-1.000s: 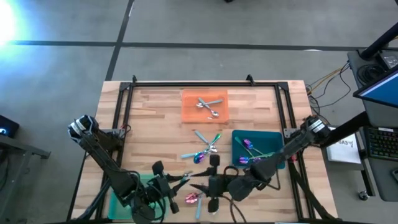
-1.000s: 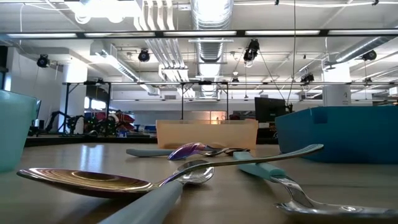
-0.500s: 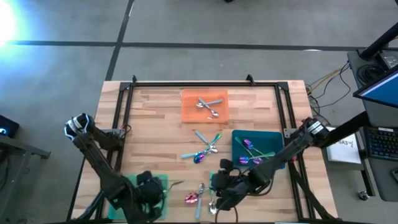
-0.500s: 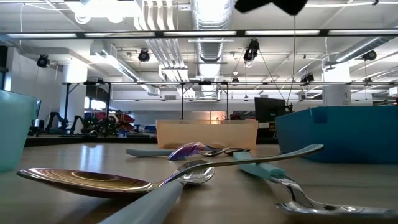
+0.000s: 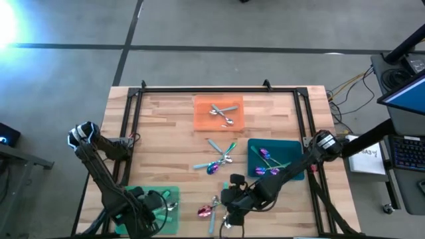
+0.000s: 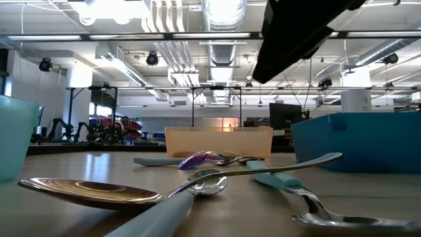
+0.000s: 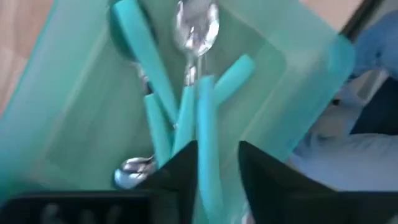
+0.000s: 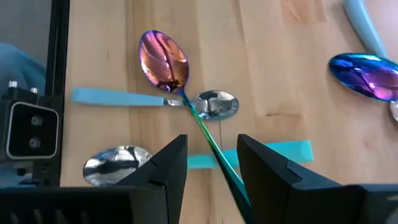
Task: Sort silverware by color (type)
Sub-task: Put the green spoon into the green bin, then put the purple spoon into the blue bin
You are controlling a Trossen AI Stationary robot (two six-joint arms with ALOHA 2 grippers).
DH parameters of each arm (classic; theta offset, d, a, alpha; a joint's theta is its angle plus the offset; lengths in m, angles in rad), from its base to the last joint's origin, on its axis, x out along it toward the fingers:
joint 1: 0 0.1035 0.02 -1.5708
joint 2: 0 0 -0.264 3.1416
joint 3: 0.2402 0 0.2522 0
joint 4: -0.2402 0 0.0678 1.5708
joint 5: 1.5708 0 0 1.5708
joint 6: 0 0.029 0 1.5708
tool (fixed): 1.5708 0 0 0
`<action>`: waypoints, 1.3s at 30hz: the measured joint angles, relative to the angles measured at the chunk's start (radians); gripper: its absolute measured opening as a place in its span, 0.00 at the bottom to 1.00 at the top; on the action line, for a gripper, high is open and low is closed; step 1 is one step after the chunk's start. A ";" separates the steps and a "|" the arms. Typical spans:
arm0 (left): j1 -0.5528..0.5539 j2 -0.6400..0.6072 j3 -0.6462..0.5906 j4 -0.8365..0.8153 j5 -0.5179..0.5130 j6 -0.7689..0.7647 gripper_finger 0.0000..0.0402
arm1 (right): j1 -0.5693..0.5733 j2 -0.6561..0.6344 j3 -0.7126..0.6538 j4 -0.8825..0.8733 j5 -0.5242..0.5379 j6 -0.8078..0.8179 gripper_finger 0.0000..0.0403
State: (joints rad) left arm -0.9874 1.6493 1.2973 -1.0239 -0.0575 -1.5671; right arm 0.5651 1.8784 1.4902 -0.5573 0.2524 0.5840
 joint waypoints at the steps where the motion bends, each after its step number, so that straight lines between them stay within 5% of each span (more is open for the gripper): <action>1: 0.000 0.000 0.000 -0.006 0.007 -0.003 0.29 | -0.003 0.005 0.000 0.006 -0.007 0.000 0.33; 9: 0.000 0.001 0.000 -0.011 0.044 0.014 0.49 | -0.031 0.088 0.003 0.022 -0.081 -0.030 0.37; 39: 0.000 0.001 -0.002 -0.013 0.039 0.047 0.40 | -0.068 0.136 -0.013 0.076 -0.148 -0.047 0.30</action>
State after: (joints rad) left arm -0.9874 1.6505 1.2953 -1.0370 -0.0189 -1.5196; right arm 0.4968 2.0140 1.4772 -0.4813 0.1040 0.5373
